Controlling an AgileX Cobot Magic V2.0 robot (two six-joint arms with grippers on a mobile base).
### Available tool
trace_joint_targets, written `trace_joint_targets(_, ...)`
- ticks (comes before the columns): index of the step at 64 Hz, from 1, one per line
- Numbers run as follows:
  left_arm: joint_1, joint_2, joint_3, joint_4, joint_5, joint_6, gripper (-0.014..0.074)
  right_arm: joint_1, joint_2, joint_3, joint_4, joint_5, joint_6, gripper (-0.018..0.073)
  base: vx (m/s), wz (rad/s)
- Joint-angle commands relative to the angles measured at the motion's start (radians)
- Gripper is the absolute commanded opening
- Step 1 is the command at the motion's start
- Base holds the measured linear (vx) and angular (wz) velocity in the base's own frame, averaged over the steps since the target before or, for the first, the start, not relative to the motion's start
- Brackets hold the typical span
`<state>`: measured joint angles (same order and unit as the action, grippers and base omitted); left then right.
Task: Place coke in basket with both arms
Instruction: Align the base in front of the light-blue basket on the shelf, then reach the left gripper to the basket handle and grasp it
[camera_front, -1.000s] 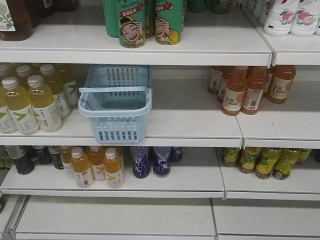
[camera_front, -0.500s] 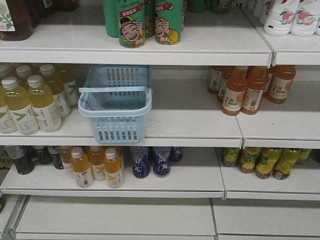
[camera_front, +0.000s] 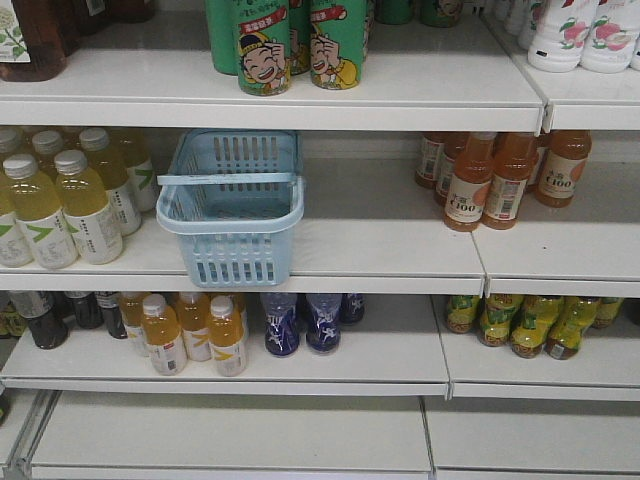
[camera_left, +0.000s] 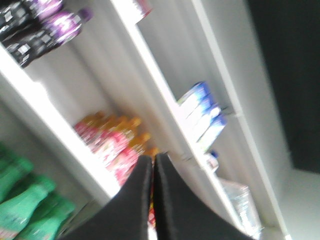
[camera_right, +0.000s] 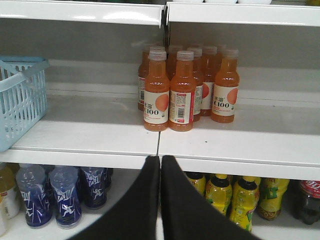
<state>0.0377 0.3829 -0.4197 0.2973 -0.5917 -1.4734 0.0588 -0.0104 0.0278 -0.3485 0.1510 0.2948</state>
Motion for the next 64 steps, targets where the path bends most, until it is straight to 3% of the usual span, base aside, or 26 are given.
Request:
trace_joint_targets(1,-0.008,0.147,-0.032,0.042,-0.069,-0.083,0.0037,-0.007,-0.013,0.006,-0.014,-0.066,-0.006,-0.0005,0.00,0.00)
trace_joint_targets(7,-0.008,0.308,-0.032,0.125,-0.140,-0.217,0.0104,-0.007,-0.013,0.006,-0.014,-0.066,-0.006,-0.0005,0.00,0.00)
trace_joint_targets(13,-0.008,0.478,-0.032,0.196,-0.293,-0.349,0.0204,-0.007,-0.013,0.006,-0.014,-0.066,-0.006,-0.0005,0.00,0.00)
trace_joint_targets(18,-0.008,0.617,-0.032,0.218,-0.410,-0.411,0.0299,-0.007,-0.013,0.006,-0.014,-0.066,-0.006,-0.0005,0.00,0.00)
trace_joint_targets(33,-0.016,0.983,-0.057,0.224,-0.637,-0.412,0.0491,-0.007,-0.013,0.006,-0.014,-0.066,-0.006,-0.0005,0.00,0.00)
trace_joint_targets(54,-0.109,1.363,-0.303,0.214,-0.691,-0.413,0.0501,-0.007,-0.013,0.006,-0.014,-0.066,-0.006,-0.0005,0.00,0.00)
trace_joint_targets(64,-0.117,1.487,-0.397,0.189,-0.694,-0.499,0.0501,-0.007,-0.013,0.006,-0.014,-0.066,-0.006,-0.0005,0.00,0.00)
